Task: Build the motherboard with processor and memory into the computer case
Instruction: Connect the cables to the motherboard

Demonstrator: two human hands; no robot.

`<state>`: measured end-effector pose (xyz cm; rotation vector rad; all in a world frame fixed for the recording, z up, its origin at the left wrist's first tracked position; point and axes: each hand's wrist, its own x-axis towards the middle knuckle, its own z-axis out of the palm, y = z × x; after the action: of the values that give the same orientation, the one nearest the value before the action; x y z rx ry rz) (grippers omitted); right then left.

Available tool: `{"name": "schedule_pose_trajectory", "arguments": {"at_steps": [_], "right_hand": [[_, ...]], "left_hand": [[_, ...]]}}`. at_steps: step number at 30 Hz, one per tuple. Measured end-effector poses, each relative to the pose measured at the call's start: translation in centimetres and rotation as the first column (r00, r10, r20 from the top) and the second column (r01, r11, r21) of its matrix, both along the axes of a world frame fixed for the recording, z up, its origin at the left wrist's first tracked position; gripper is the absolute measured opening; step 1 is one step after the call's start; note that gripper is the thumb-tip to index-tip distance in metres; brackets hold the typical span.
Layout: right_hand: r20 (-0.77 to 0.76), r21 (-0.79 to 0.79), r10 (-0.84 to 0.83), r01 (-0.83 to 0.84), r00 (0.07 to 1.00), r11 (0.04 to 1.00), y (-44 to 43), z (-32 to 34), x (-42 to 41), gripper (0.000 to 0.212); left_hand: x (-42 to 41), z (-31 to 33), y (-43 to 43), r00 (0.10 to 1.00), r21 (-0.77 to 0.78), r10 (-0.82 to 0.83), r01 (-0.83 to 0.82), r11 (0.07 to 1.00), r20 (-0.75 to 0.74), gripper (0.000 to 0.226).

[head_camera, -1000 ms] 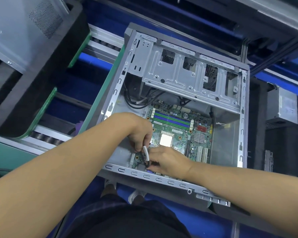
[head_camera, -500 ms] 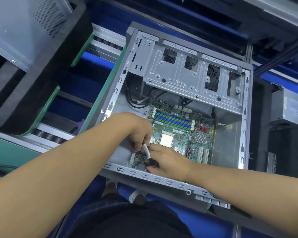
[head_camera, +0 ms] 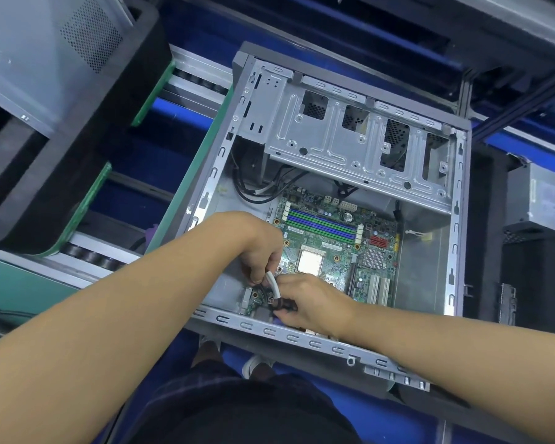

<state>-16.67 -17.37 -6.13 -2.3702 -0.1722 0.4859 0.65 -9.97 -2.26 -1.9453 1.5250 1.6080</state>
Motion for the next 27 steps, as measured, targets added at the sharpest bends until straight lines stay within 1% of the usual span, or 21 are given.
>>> {"name": "schedule_pose_trajectory", "arguments": {"at_steps": [3, 7, 10, 12, 14, 15, 16, 17, 18, 19, 20, 21, 22, 23, 24, 25, 26, 27], "right_hand": [[0.015, -0.008, -0.005, 0.005, 1.0, 1.0, 0.0, 0.0, -0.1, 0.008], [0.002, 0.04, -0.058, 0.058, 0.998, 0.998, -0.1, 0.4, -0.2, 0.009], [-0.04, -0.001, -0.045, 0.045, 0.998, 0.999, 0.2, 0.6, 0.1, 0.008], [-0.062, -0.007, -0.047, 0.046, 0.997, 0.999, 0.2, 0.7, 0.3, 0.007], [-0.083, 0.001, -0.041, 0.041, 0.996, 0.999, 0.1, 1.2, 0.5, 0.007], [-0.096, -0.005, -0.023, 0.022, 0.995, 1.0, 0.0, 1.3, 0.6, 0.008], [-0.106, -0.02, -0.008, 0.005, 0.994, 1.0, -0.2, 1.6, 0.6, 0.011], [-0.128, -0.035, 0.012, -0.016, 0.992, 0.999, -0.5, 1.8, 0.7, 0.014], [-0.166, -0.054, 0.018, -0.027, 0.986, 0.998, -0.9, 2.1, 0.7, 0.017], [-0.211, -0.075, -0.008, -0.009, 0.977, 0.997, -1.5, 2.5, 0.6, 0.017], [-0.262, -0.092, -0.07, 0.047, 0.962, 0.995, -2.3, 2.8, 0.5, 0.014], [-0.306, -0.106, -0.166, 0.14, 0.937, 0.984, -3.1, 3.1, 0.3, 0.014], [-0.321, -0.123, -0.279, 0.253, 0.905, 0.96, -3.9, 3.4, 0.1, 0.014], [-0.292, -0.135, -0.402, 0.379, 0.868, 0.915, -4.6, 3.6, 0.0, 0.014], [-0.236, -0.133, -0.532, 0.515, 0.813, 0.847, -5.3, 3.8, 0.1, 0.013], [-0.181, -0.108, -0.653, 0.645, 0.736, 0.756, -5.9, 3.9, 0.1, 0.011], [-0.149, -0.07, -0.749, 0.748, 0.646, 0.66, -6.2, 4.0, 0.2, 0.01], [-0.143, -0.027, -0.813, 0.819, 0.564, 0.573, -6.4, 4.0, 0.3, 0.011]], "left_hand": [[0.0, 0.0, 0.1, 1.0, -0.005, -0.01, 0.01, 1.0, 0.002, 0.017], [0.1, -0.1, 0.3, 1.0, -0.005, 0.012, -0.012, 1.0, -0.004, 0.017], [0.1, -0.3, 0.2, 1.0, -0.009, 0.018, -0.018, 1.0, 0.0, 0.023], [0.0, -0.1, 0.2, 0.999, 0.014, 0.023, -0.022, 1.0, -0.029, 0.027], [0.1, 0.2, 0.0, 0.996, 0.023, 0.062, -0.06, 0.998, -0.067, 0.028], [0.3, 0.4, -0.1, 0.993, -0.023, 0.103, -0.104, 0.994, -0.062, 0.029], [0.4, 0.7, -0.5, 0.985, -0.122, 0.167, -0.17, 0.978, -0.038, 0.03], [0.6, 0.9, -0.8, 0.969, -0.264, 0.249, -0.239, 0.934, 0.001, 0.031], [0.7, 1.0, -1.4, 0.944, -0.429, 0.328, -0.28, 0.859, 0.039, 0.03], [0.6, 1.1, -2.1, 0.919, -0.573, 0.389, -0.287, 0.767, 0.06, 0.027], [0.4, 1.1, -2.8, 0.904, -0.669, 0.419, -0.262, 0.695, 0.081, 0.022], [0.0, 1.1, -3.6, 0.896, -0.716, 0.421, -0.204, 0.668, 0.138, 0.014], [-0.3, 1.0, -4.4, 0.885, -0.72, 0.405, -0.126, 0.683, 0.229, 0.007], [-0.6, 0.8, -5.2, 0.854, -0.692, 0.402, -0.07, 0.718, 0.331, 0.012], [-0.9, 0.4, -5.9, 0.806, -0.644, 0.414, -0.055, 0.763, 0.423, 0.021], [-0.9, 0.1, -6.7, 0.76, -0.584, 0.426, -0.077, 0.808, 0.491, 0.028], [-0.6, -0.2, -7.4, 0.735, -0.531, 0.441, -0.13, 0.837, 0.515, 0.034], [-0.2, -0.4, -8.1, 0.736, -0.467, 0.455, -0.213, 0.858, 0.501, 0.04]]}}
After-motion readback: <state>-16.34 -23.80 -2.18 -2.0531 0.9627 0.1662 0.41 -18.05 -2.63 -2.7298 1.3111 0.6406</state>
